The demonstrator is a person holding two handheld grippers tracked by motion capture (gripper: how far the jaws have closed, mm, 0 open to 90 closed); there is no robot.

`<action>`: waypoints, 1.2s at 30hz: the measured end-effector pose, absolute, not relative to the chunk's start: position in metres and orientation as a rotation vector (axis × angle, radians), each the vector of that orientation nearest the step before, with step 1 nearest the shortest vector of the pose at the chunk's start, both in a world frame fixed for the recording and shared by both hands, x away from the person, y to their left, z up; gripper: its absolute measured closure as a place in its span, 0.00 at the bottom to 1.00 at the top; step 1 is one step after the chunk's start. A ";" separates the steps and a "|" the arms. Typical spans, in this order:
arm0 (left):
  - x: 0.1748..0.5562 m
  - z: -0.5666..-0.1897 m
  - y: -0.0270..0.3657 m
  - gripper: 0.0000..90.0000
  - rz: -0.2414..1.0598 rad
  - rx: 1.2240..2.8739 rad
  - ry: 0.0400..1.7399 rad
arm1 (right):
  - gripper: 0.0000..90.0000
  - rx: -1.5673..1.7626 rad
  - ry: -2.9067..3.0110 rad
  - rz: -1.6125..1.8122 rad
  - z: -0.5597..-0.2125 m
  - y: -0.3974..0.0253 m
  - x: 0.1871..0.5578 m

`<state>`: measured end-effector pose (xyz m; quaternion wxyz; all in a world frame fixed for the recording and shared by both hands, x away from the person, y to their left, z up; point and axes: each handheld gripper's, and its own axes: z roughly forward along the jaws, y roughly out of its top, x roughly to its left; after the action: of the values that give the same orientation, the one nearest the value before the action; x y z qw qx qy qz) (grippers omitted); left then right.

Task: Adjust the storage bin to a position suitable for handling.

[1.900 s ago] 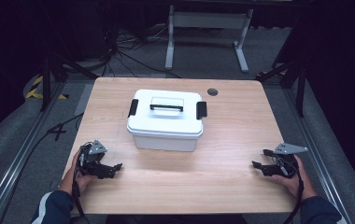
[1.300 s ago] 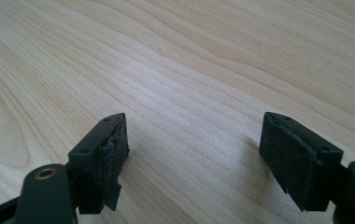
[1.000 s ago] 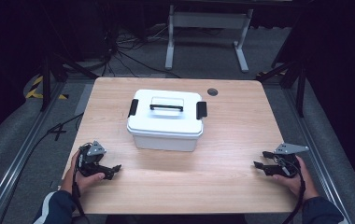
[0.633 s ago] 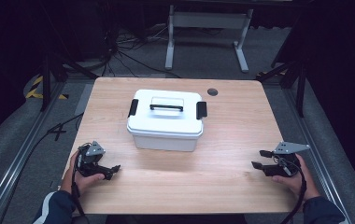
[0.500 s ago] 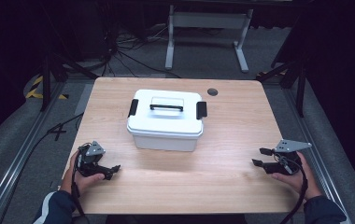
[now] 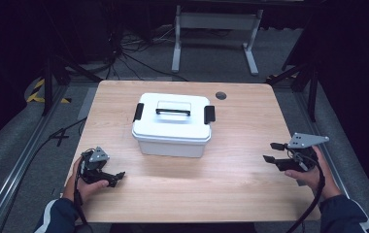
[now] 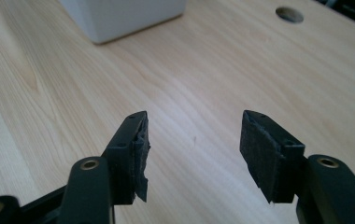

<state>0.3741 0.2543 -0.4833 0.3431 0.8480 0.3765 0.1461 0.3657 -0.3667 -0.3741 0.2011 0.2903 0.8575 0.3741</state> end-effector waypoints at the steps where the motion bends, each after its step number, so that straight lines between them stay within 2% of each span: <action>1: 0.374 -0.483 0.254 0.01 0.381 2.202 0.978 | 0.48 0.798 2.397 1.044 -0.369 -0.365 0.367; 8: 0.374 -0.483 0.254 0.01 0.378 2.207 0.978 | 0.44 0.724 2.393 1.091 -0.329 -0.344 0.385; 20: 0.374 -0.483 0.254 0.01 0.378 2.206 0.978 | 0.39 0.608 2.444 1.155 -0.290 -0.296 0.411; 36: 0.374 -0.483 0.254 0.00 0.377 2.206 0.978 | 0.44 0.443 2.542 1.022 -0.273 -0.218 0.443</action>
<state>0.3741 0.2544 -0.4832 0.3427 0.8485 0.3761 0.1450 0.4431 -0.2184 -0.2726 0.1819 0.1570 0.9006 0.3621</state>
